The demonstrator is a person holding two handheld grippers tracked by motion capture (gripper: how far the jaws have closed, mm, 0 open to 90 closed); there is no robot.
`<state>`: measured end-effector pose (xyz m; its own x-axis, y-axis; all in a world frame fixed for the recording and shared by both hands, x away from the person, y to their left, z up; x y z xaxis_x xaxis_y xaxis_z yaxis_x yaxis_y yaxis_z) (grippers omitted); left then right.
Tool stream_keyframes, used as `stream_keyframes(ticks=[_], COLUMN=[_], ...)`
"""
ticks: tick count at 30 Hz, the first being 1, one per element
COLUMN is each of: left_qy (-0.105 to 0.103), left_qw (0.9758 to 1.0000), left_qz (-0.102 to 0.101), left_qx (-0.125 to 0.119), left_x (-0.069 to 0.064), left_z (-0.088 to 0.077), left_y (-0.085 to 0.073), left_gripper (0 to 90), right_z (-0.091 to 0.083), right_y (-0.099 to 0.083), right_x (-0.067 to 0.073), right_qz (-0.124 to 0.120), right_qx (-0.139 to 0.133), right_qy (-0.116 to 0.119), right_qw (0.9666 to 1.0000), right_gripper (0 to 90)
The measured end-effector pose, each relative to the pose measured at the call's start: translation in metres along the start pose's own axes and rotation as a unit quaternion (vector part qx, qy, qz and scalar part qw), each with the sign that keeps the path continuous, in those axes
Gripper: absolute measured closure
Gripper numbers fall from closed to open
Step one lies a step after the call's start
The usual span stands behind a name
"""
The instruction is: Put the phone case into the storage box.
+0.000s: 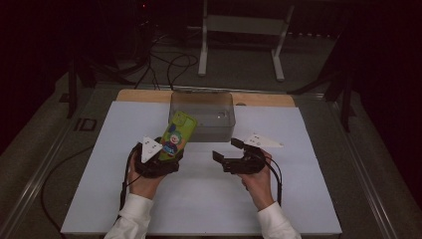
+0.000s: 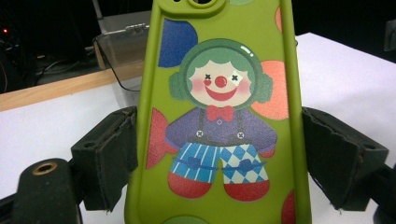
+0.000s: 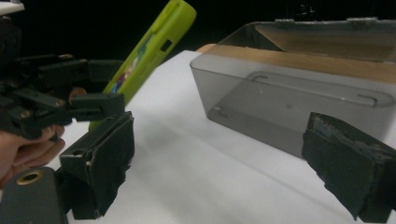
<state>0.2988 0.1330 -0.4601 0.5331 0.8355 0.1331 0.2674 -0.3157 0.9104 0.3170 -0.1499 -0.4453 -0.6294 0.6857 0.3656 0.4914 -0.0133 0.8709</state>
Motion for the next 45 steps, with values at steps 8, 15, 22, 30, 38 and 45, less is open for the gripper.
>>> stream_keyframes(ticks=[8, 15, 22, 30, 38, 45], left_qy=[-0.001, -0.001, 0.002, 0.007, 0.015, 0.023], left_qw=[1.0000, 0.9999, 0.9997, 0.9993, 0.9989, 0.9981], left_qz=[-0.005, -0.011, -0.017, -0.024, -0.028, -0.037], left_qx=[-0.007, -0.011, -0.018, -0.026, -0.033, -0.043], left_x=[-0.002, -0.003, -0.003, -0.004, -0.009, -0.009], left_z=[-0.001, -0.002, -0.003, -0.004, -0.003, -0.004], left_y=[0.001, 0.002, 0.002, 0.003, 0.002, 0.001], left_gripper=[15.5, 15.5, 15.5, 15.6, 15.6, 15.5], right_z=[0.013, 0.029, 0.040, 0.050, 0.062, 0.069], right_y=[0.011, 0.018, 0.021, 0.018, 0.017, 0.015], right_x=[0.009, 0.020, 0.028, 0.031, 0.041, 0.045], right_qz=[0.000, 0.001, 0.011, 0.043, 0.066, 0.104], right_qx=[0.004, 0.007, 0.005, 0.006, 0.006, 0.003], right_qy=[0.009, 0.021, 0.032, 0.045, 0.056, 0.081], right_qw=[1.0000, 0.9997, 0.9994, 0.9980, 0.9962, 0.9913], right_gripper=[9.7, 9.8, 12.9, 17.3, 39.4, 59.0])
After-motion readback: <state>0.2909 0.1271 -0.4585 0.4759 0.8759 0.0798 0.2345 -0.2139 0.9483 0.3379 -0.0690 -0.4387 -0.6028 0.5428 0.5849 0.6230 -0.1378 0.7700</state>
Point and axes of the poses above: each handheld gripper's, and its own axes: z roughly forward along the jaws, y roughly out of its top, x roughly to its left, the point moved 1 cm from there along z, roughly forward along the jaws, and after that the axes turned 8 degrees about z, right-handed, at the moved point
